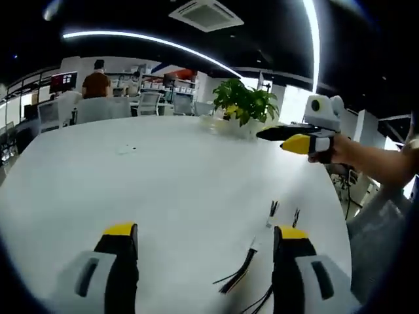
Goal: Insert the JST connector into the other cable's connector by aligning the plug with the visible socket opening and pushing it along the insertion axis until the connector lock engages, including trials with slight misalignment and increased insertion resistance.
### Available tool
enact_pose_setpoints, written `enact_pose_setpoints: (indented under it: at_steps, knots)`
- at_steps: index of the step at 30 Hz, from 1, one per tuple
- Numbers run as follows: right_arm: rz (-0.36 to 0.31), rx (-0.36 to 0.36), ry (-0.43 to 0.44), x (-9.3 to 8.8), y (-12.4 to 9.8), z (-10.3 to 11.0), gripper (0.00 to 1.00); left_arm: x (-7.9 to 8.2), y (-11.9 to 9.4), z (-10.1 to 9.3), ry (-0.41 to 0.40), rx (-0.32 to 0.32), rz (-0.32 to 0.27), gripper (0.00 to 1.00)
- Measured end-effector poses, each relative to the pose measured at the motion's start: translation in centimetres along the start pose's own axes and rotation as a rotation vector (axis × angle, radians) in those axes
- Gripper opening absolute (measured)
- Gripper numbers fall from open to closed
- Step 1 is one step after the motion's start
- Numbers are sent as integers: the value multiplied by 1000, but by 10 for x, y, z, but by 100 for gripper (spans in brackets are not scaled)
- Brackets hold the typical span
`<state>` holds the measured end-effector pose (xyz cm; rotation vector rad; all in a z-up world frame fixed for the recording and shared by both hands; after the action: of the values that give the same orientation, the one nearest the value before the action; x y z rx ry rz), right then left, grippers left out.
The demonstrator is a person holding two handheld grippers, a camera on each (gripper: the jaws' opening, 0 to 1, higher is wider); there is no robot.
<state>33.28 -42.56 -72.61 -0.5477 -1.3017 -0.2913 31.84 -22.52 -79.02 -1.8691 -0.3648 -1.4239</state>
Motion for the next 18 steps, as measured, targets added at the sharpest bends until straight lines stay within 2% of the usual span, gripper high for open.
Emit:
enact_pose_setpoints:
  at_steps: [4,6,8,9,13,16,18]
  knots:
    - [12,71,-55,-8,3,3,35,3,3,0,-5,-22,-71,82]
    - [26,104,-54,-14,4,5,32,3,3,-1,-14,-33,-94,80]
    - [52,116,-49,-22,6,3,32,0,5,-1,8,-34,-97,75]
    - [62,121,-18,-27,7,1,31,-1,6,-1,11,-37,-95,74]
    - [83,152,-11,-37,10,-1,31,-4,10,-7,27,-82,-113,74]
    - [105,193,-42,-44,13,4,31,-2,12,-15,46,-134,-152,72]
    - [136,224,-67,-49,15,8,28,-5,14,-18,44,-156,-135,68]
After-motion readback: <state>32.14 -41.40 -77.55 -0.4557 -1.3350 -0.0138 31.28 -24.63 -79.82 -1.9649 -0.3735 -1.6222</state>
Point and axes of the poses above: the point that each gripper's makers call its tool centre point, and the gripper's own axes: y roughly forward along the fingers, z roughly to its left, x roughly out of its top, the point moved 5 cm from there along -y, roughly backward along the fingers, and after that the axes turned 4 degrees about y, right-handed, at the moved point
